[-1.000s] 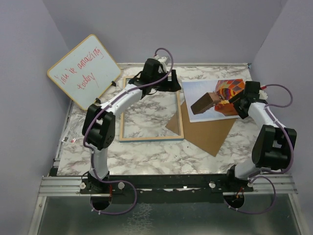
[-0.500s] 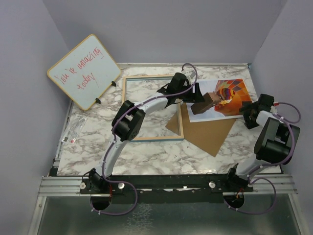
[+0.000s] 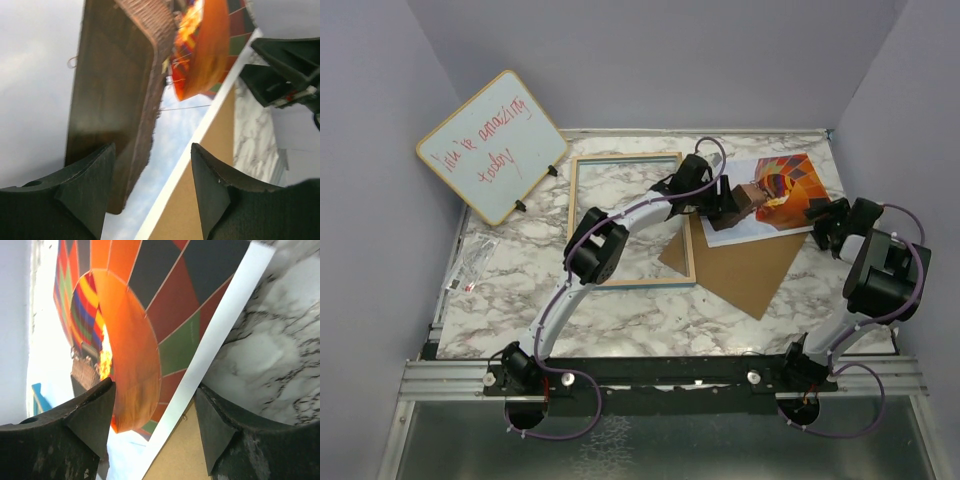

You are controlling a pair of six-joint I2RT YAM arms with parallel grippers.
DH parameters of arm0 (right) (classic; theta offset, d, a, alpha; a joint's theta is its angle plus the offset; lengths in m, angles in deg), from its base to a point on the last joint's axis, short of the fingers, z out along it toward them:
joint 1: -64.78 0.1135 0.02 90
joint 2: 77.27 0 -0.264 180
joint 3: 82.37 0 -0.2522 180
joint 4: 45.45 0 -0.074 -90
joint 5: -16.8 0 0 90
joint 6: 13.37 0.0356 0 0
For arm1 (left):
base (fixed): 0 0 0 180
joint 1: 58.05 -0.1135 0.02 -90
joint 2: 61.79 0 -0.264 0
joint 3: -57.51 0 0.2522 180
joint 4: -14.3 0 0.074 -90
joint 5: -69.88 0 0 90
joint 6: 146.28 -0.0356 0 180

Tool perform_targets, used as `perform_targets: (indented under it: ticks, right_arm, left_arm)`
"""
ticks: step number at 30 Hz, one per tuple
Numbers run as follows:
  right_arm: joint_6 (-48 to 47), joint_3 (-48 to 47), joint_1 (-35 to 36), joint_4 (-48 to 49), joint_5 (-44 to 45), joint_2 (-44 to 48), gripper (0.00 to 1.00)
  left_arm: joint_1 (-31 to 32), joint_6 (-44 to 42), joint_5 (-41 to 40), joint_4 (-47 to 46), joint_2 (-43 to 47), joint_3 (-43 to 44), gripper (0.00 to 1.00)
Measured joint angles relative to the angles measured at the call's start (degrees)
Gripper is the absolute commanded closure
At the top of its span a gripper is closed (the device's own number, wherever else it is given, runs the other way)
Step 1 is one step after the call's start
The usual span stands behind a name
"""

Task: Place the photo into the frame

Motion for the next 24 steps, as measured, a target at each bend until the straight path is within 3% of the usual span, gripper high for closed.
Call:
perform_targets:
  ticks: [10, 14, 24]
  right_arm:
    - [2.49, 9.25, -0.7, 17.77, -8.79, -0.07, 0.41]
    - [2.08, 9.49, -0.68, 17.99, -8.79, 0.33, 0.34]
    - [-4.35, 4.98, -0.33, 13.4, -4.09, 1.95, 0.31]
  left_arm:
    - [0.0, -4.5, -4.07, 12.85, -1.66, 6.32, 0.4]
    - [0.02, -5.75, -4.59, 13.86, -1.7, 6.73, 0.4]
    - [0.09, -7.67, -4.7, 14.32, -1.73, 6.73, 0.41]
